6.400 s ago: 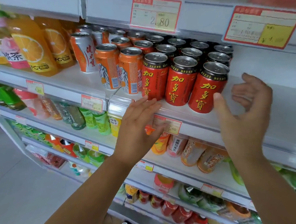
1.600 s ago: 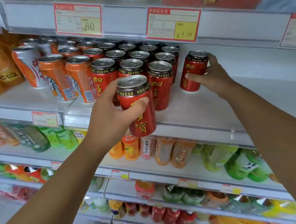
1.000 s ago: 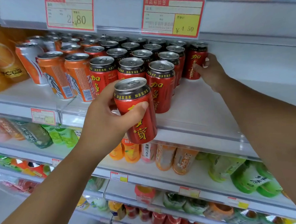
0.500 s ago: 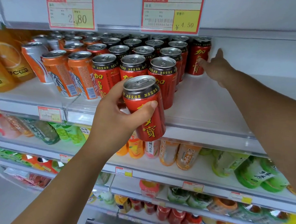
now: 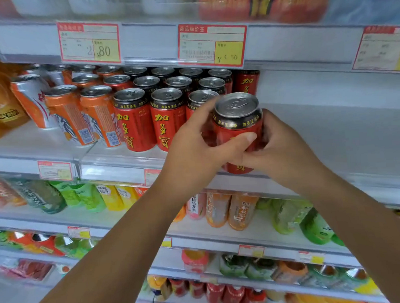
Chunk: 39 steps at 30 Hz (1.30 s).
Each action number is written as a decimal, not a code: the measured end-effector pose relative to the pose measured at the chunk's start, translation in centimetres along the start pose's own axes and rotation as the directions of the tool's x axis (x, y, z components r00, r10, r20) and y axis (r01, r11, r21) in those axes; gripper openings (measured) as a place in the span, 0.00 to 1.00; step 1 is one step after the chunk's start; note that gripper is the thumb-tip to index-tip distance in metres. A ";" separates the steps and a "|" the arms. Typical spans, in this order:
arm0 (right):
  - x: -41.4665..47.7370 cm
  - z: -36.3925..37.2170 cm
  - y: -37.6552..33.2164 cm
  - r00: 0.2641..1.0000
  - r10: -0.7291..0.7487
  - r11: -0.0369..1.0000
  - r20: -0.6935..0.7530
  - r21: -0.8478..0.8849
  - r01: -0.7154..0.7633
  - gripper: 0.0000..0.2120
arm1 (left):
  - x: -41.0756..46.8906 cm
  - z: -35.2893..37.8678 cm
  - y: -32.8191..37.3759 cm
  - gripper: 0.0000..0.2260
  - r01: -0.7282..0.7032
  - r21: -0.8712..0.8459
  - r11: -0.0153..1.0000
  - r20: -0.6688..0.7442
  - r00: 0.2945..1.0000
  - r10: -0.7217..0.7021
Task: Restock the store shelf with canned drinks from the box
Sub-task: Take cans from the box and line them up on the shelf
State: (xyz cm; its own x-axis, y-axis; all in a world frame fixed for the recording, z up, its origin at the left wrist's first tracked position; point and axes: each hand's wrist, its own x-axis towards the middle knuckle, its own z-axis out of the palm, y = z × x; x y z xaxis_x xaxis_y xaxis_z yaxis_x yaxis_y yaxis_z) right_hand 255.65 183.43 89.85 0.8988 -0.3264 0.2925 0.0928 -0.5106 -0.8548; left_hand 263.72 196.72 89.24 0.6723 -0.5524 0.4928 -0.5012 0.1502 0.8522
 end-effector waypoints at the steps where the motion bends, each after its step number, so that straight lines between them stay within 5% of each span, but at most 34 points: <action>1: 0.5 -0.3 0.4 0.999 0.020 1.000 -0.040 -0.011 -0.020 0.30 | 0.0 -0.1 -0.2 0.28 0.008 0.012 1.000 0.011 1.000 -0.008; 4: 2.7 -1.3 1.9 0.983 0.114 0.990 -0.145 -0.063 -0.124 0.29 | -0.7 -1.7 -1.8 0.28 0.006 0.309 0.951 -0.017 1.000 -0.001; 9: 7.8 -2.9 5.5 0.953 0.199 0.966 -0.229 -0.115 -0.229 0.32 | -2.5 -5.1 -5.5 0.24 -0.071 0.735 0.675 0.037 0.997 0.064; 18: 12.4 -3.7 8.3 0.940 0.236 0.965 -0.248 -0.054 -0.257 0.45 | -3.8 -5.2 -9.1 0.18 -0.071 0.739 0.669 -0.061 0.983 0.172; 25: 12.7 -3.7 8.9 0.941 0.203 0.965 -0.271 -0.109 -0.239 0.34 | -3.8 -5.1 -9.1 0.18 -0.064 0.727 0.684 -0.070 0.984 0.166; 32: 14.5 -2.7 9.1 0.926 0.178 0.955 -0.332 -0.169 -0.244 0.35 | -3.7 -5.2 -9.4 0.18 -0.074 0.708 0.703 -0.075 0.981 0.179; 37: 13.4 -2.8 8.1 0.919 0.275 0.941 -0.285 -0.116 -0.317 0.45 | -4.0 -5.8 -8.3 0.20 -0.071 0.637 0.767 -0.065 0.987 0.146; 39: 11.0 -2.5 6.1 0.905 0.186 0.966 -0.383 -0.099 -0.240 0.38 | -5.3 -7.0 -7.4 0.20 -0.102 0.637 0.764 -0.089 0.975 0.204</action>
State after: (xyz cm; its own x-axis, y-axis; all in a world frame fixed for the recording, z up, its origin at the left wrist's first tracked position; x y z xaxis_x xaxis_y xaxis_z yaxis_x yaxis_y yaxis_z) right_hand 264.99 174.77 88.95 0.6667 -0.6948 0.2699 -0.1688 -0.4934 -0.8532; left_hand 267.65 204.27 81.50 0.6013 -0.4353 0.6700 -0.7987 -0.3515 0.4885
